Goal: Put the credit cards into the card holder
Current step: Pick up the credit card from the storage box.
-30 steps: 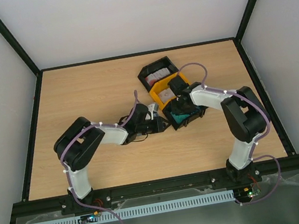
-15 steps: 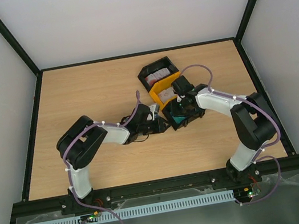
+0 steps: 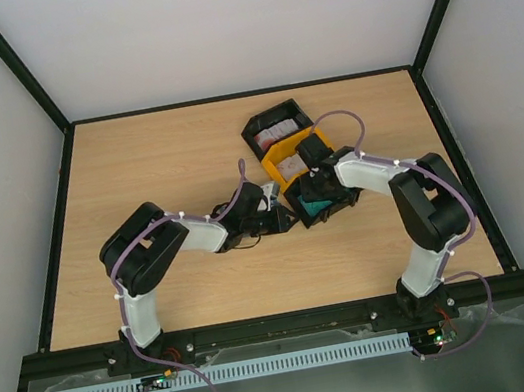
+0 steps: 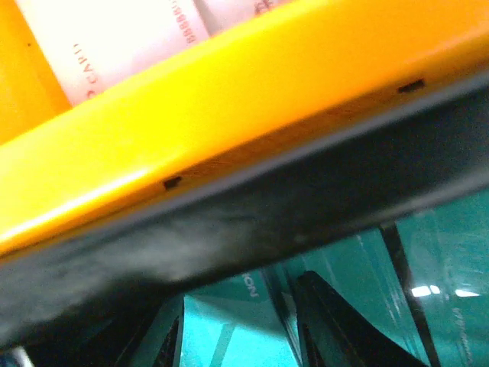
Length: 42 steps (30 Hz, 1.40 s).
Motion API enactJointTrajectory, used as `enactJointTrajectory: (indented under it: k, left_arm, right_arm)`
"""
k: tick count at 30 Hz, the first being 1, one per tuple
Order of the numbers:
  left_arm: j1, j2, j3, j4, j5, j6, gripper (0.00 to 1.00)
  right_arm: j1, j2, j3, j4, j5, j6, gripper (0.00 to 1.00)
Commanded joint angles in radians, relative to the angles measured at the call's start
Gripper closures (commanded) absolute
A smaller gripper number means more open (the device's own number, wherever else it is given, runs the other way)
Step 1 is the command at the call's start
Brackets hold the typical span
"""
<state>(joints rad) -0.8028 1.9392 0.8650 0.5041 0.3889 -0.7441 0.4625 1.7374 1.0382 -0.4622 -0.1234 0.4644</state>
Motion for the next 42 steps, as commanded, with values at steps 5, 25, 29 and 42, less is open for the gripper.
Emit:
enactJointTrajectory:
  k: [5, 25, 29, 42]
  left_arm:
    - [-0.005, 0.026, 0.021, 0.011, -0.014, 0.009, 0.71]
    - [-0.007, 0.041, 0.034, 0.01, -0.026, -0.001, 0.72]
    - [-0.007, 0.043, 0.034, 0.011, -0.024, -0.002, 0.72]
    - [-0.007, 0.037, 0.037, 0.005, -0.026, 0.002, 0.72]
  right_arm:
    - [-0.002, 0.007, 0.002, -0.005, -0.124, -0.038, 0.68]
    - [-0.001, -0.113, -0.02, -0.065, -0.33, -0.003, 0.82]
    - [-0.001, -0.107, -0.032, -0.08, -0.334, -0.005, 0.84]
    - [0.006, -0.052, -0.011, -0.1, -0.254, -0.032, 0.73]
